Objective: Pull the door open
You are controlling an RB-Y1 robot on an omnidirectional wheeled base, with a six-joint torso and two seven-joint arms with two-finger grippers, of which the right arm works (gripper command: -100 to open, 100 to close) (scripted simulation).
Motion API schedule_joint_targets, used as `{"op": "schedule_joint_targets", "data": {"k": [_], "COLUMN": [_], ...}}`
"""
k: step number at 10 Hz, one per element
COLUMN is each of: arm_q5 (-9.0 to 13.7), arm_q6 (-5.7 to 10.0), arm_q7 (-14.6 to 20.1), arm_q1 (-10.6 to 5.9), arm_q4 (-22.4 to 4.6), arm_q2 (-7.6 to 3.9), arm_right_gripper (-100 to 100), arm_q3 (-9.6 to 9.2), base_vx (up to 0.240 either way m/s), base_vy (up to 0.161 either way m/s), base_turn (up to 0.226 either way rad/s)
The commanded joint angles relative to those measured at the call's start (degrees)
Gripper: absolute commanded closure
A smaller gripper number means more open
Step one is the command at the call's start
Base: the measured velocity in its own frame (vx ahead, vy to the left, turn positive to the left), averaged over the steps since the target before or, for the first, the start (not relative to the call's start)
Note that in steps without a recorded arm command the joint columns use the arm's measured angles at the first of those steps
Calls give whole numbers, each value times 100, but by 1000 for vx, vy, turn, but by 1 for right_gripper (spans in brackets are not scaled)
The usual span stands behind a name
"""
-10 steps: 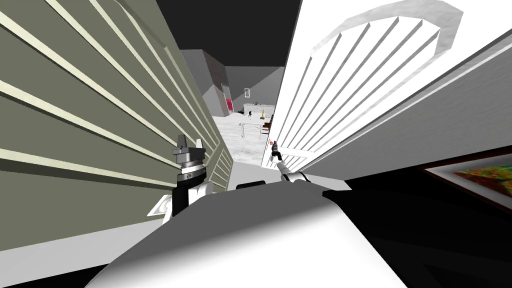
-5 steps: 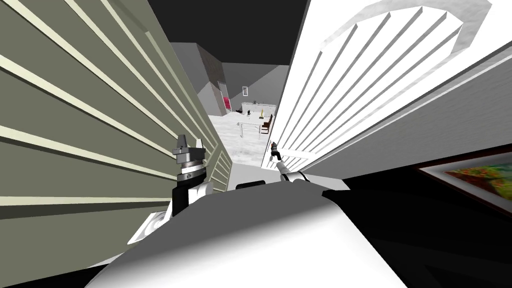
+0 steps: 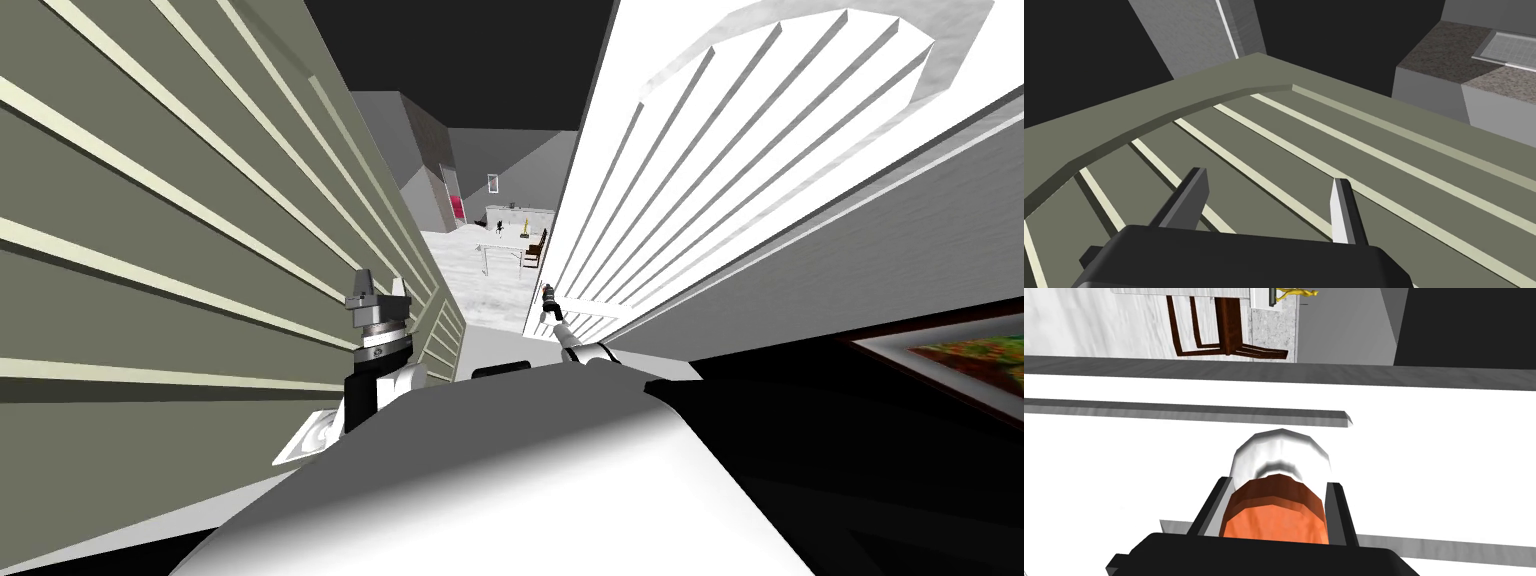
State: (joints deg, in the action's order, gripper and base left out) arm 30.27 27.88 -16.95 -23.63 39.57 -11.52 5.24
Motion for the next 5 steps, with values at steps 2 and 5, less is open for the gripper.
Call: {"op": "schedule_joint_targets", "data": {"k": [2, 5], "arm_q5": [-43, -114], "arm_q6": [-27, -44], "arm_q7": [172, 483], "arm_q1": [47, 116], "arm_q4": [24, 51], "arm_q2": [-87, -288], "arm_right_gripper": [100, 100], "arm_q3": [-97, -255], "base_vx": [-187, -203], "base_vy": [-70, -6], "base_turn": [174, 185]}}
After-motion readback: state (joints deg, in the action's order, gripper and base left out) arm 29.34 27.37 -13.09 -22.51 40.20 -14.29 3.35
